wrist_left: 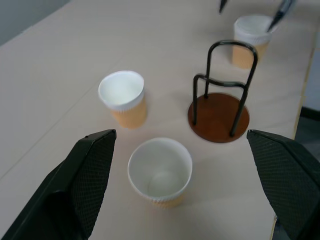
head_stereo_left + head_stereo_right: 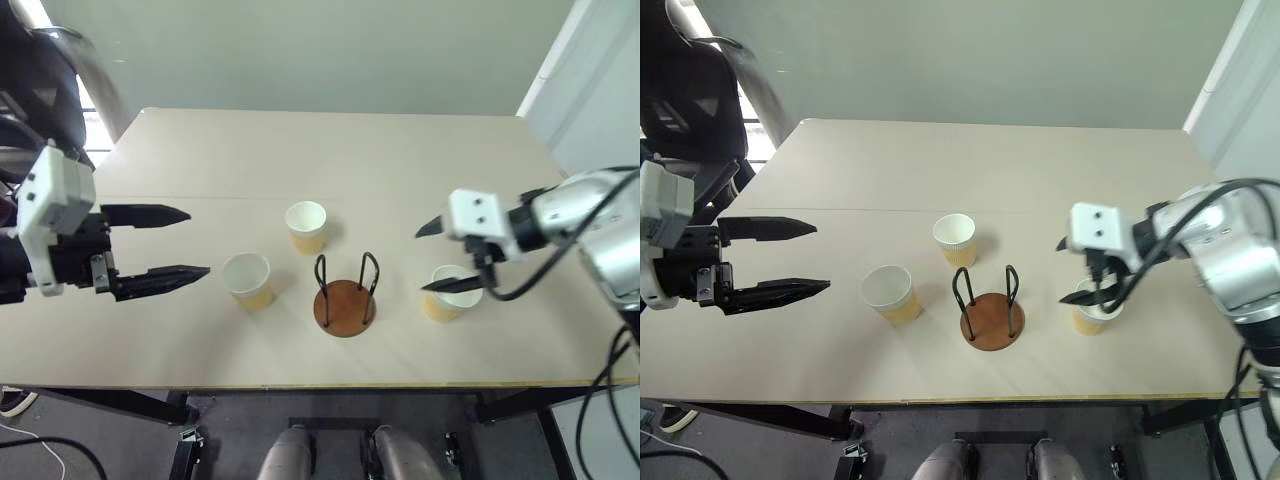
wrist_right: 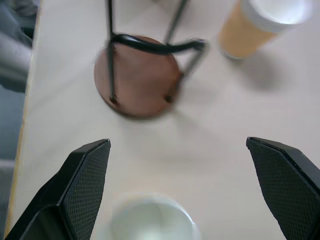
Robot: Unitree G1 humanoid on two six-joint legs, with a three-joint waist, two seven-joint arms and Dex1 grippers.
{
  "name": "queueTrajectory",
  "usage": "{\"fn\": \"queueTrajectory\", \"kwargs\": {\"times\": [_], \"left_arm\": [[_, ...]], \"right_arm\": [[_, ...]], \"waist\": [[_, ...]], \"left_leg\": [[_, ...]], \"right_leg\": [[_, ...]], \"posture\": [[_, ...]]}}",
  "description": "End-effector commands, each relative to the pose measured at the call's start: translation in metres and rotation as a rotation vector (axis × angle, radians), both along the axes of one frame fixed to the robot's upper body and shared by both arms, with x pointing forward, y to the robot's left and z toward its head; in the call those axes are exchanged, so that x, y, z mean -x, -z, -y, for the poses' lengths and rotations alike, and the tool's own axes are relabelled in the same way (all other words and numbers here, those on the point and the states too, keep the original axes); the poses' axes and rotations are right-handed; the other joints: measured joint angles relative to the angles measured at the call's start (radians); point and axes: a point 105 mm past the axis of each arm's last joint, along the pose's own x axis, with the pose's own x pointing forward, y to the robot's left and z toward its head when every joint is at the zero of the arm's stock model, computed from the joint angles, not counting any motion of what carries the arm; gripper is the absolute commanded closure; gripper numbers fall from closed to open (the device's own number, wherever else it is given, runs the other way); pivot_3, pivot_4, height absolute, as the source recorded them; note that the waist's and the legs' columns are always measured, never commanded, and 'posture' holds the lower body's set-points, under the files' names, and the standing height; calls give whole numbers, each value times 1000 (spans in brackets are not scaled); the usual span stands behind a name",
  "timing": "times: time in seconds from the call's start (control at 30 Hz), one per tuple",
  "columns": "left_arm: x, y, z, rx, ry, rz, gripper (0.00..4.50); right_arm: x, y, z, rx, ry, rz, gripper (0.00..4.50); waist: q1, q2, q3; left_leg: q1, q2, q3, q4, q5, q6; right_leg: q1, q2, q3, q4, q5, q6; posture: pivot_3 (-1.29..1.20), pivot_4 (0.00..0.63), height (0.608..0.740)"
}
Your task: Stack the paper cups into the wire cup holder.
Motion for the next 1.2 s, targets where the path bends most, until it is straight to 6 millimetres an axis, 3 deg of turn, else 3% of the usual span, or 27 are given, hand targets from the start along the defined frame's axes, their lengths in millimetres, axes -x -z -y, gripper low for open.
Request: {"fn": "queueTrajectory", "kwargs": {"times": [0.03, 0.13, 0.3, 0.63, 1.03, 1.13, 1.2], "left_arm": [[16, -2, 18, -26, 137, -36, 0], [16, 15, 22, -66, 165, -109, 0], [11, 32, 22, -113, 148, -152, 0], [14, 34, 19, -119, 112, -157, 0], [20, 32, 13, -127, 64, -149, 0], [21, 33, 13, -127, 57, -149, 0], [21, 33, 11, -130, 50, -145, 0]], "right_arm": [[18, -14, 20, 50, -19, 30, 17], [26, 0, 32, 89, 5, -21, 17], [35, 23, 23, 75, -7, -92, 17], [36, 47, 14, 88, -28, -152, 17], [26, 74, 20, 147, -9, -164, 17], [20, 72, 20, 146, -6, -139, 615], [20, 71, 20, 146, -13, -140, 1301]], "waist": [[3, -2, -1], [2, -4, -2], [-11, -3, -1], [-11, -3, -1], [-10, -3, -2], [-10, -3, -2], [-10, -3, -2]], "left_leg": [[0, 0, 0, 0, -1, 0], [2, 0, 0, 0, -4, -1], [2, 0, 0, 0, -3, -1], [2, 1, 0, 1, 0, 1], [3, 1, 0, 2, 0, 1], [3, 1, 0, 2, 0, 1], [3, 1, 0, 2, 0, 1]], "right_leg": [[0, 0, 0, 0, 0, 1], [2, 0, 0, 0, -2, 4], [2, 1, 1, 1, 0, 8], [3, 2, 1, 0, -1, 9], [3, 2, 1, 0, -1, 10], [3, 2, 1, 0, 0, 10], [3, 2, 1, 0, 0, 10]], "posture": [[0, 150, 740], [0, 150, 740], [0, 150, 740], [0, 150, 740], [0, 150, 740], [0, 150, 740], [0, 150, 740]]}}
